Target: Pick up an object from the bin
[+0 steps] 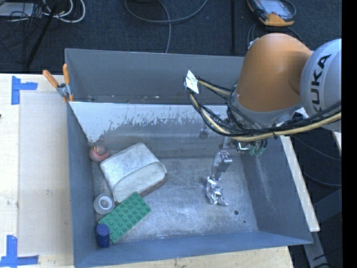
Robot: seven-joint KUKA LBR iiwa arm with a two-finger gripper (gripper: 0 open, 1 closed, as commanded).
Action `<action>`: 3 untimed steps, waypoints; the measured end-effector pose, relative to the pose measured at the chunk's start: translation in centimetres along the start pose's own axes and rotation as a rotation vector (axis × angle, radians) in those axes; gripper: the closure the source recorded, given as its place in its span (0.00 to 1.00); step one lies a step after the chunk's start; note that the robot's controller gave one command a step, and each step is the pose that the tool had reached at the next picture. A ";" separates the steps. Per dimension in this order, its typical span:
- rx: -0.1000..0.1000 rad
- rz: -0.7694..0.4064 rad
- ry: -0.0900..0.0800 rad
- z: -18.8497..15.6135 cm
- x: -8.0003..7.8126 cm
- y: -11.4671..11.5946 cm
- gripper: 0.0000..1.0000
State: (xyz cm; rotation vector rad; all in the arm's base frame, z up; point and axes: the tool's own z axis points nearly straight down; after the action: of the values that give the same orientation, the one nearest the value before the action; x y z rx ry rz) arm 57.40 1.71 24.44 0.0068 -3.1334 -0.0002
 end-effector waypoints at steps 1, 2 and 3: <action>0.000 -0.179 0.002 15.7 5.4 -3.5 0.00; 0.000 -0.289 -0.006 17.3 -2.2 -5.0 0.00; 0.001 -0.382 -0.014 17.2 -4.1 -7.7 0.00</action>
Offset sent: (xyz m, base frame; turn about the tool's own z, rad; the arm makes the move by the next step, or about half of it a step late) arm -0.0521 -0.0354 -0.1516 -0.1797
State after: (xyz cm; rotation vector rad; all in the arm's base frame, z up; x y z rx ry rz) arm 61.38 -5.94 7.23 0.6037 -3.0886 -0.0013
